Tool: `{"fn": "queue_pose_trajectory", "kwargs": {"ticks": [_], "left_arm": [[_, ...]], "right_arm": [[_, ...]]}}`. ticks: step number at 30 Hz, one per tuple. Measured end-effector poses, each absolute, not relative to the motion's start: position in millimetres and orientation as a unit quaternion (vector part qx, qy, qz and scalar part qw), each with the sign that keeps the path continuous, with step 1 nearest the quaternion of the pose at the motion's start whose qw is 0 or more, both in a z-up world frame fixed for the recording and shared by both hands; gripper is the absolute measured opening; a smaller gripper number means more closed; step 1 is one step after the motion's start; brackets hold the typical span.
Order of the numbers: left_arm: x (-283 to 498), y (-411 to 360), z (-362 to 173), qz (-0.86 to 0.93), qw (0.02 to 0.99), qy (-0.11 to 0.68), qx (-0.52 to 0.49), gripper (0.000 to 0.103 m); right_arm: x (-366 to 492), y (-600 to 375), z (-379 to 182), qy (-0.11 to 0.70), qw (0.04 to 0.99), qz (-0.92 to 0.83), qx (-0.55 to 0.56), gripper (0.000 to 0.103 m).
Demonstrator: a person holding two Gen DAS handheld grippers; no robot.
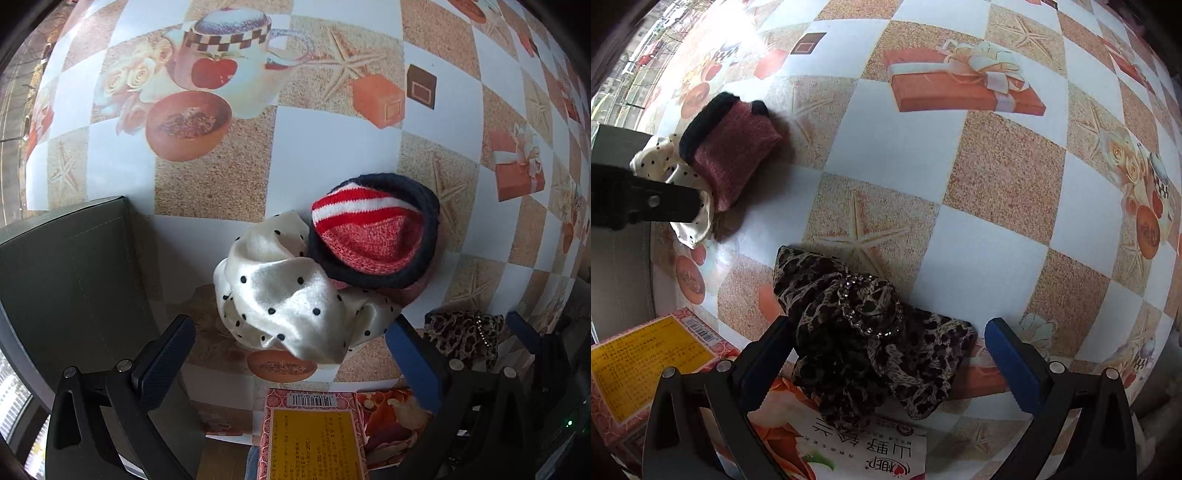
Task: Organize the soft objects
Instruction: 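Grasp the leopard-print scrunchie with the right tool while the left tool grasps the polka-dot scarf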
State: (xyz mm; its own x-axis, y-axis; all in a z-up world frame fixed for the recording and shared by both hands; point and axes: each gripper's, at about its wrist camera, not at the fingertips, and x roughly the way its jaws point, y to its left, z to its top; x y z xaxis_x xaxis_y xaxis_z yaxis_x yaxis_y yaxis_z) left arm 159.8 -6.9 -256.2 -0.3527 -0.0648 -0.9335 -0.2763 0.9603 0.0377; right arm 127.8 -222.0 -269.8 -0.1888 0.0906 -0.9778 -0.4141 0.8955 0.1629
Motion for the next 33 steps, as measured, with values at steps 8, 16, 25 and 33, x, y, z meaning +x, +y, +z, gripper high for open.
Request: {"fn": "queue_pose_trajectory", "kwargs": {"ticks": [8, 16, 25, 33], "left_arm": [[159, -11, -280, 0.06, 0.531, 0.837, -0.115, 0.055], [176, -56, -245, -0.038, 0.593, 0.8, -0.079, 0.032], [156, -69, -239, -0.03, 0.597, 0.801, -0.017, 0.078], [166, -48, -250, 0.007, 0.596, 0.8, -0.067, 0.08]], "right_arm": [[92, -232, -263, 0.73, 0.647, 0.189, -0.116, 0.071], [108, -305, -260, 0.723, 0.68, 0.112, -0.05, 0.041], [82, -361, -266, 0.737, 0.669, 0.097, 0.023, 0.076], [77, -373, -260, 0.722, 0.684, 0.096, 0.027, 0.079]]}}
